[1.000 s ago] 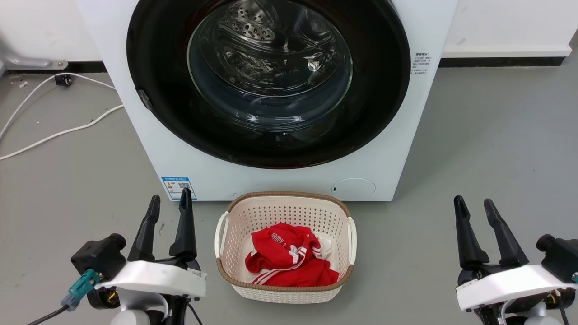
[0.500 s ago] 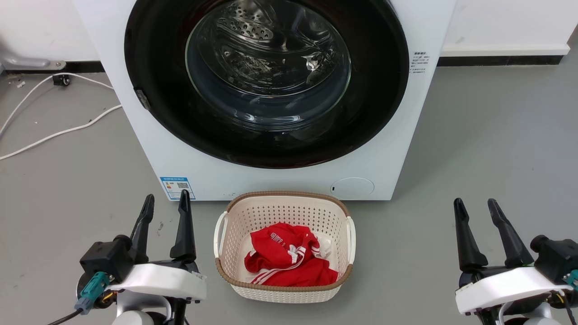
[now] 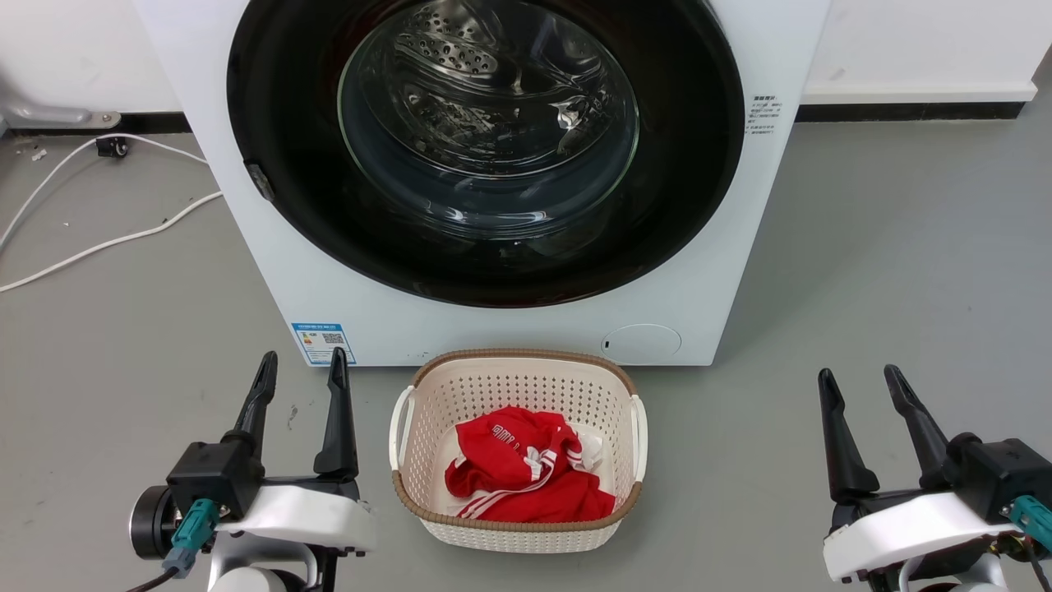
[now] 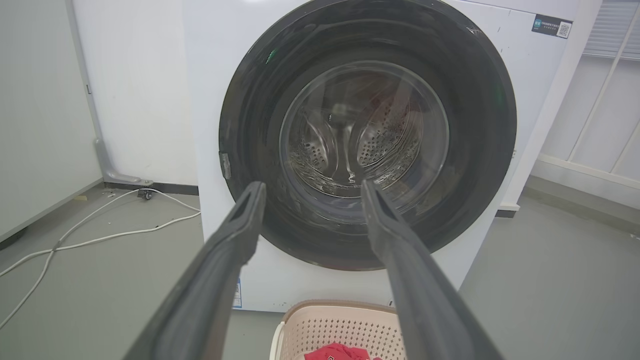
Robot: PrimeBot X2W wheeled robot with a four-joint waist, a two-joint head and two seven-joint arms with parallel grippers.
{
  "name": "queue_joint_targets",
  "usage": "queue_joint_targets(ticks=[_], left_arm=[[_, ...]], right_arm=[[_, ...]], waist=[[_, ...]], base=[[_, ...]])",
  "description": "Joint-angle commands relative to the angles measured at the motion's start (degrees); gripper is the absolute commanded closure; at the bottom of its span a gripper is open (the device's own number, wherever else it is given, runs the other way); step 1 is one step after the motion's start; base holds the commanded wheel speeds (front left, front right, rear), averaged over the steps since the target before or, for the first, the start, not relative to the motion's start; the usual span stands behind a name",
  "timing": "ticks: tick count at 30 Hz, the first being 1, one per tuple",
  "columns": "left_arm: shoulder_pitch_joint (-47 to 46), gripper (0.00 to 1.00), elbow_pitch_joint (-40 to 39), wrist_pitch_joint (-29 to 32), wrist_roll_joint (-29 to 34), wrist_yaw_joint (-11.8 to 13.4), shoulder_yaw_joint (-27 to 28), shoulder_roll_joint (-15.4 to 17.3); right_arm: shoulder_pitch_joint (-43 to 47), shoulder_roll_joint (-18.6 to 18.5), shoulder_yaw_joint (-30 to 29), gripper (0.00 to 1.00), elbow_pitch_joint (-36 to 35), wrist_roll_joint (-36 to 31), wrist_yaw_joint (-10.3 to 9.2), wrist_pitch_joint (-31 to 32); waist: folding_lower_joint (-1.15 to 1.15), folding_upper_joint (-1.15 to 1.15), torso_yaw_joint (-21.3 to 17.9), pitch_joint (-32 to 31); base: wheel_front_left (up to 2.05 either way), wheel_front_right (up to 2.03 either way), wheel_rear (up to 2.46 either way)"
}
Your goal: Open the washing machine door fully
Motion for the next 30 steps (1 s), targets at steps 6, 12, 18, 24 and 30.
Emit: queue_joint_targets(ticks=[6, 12, 18, 24, 30], left_arm=[[0.49, 0.0, -0.32, -1.14, 4.15, 0.77, -0.48, 0.54], [0.76, 0.0, -0.29, -1.65, 6.07, 1.19, -0.6, 0.58], [0.82, 0.0, -0.3, -2.28, 8.1, 1.46, -0.6, 0.45], [0.98, 0.0, -0.46, -2.81, 10.07, 1.78, -0.57, 0.22], [1.17, 0.0, -0.21, -2.91, 9.45, 1.49, -0.07, -0.09]], right_arm=[[0.25, 0.18, 0.17, 0.0, -1.19, -3.8, -0.02, -0.51], [0.43, 0.2, 0.25, 0.0, -1.39, -5.35, -0.02, -0.54], [0.62, 0.23, 0.39, 0.0, -1.4, -7.02, -0.02, -0.51], [0.74, 0.26, 0.51, 0.0, -1.03, -7.86, -0.02, -0.44], [0.64, 0.26, 0.59, 0.0, -0.33, -6.33, -0.02, -0.24]], waist=[[0.0, 0.0, -0.11, 0.02], [0.0, 0.0, -0.14, -0.02], [0.0, 0.0, -0.15, -0.03], [0.0, 0.0, -0.18, -0.01], [0.0, 0.0, -0.24, -0.03]], base=[[0.0, 0.0, 0.0], [0.0, 0.0, 0.0], [0.0, 0.0, 0.0], [0.0, 0.0, 0.0], [0.0, 0.0, 0.0]])
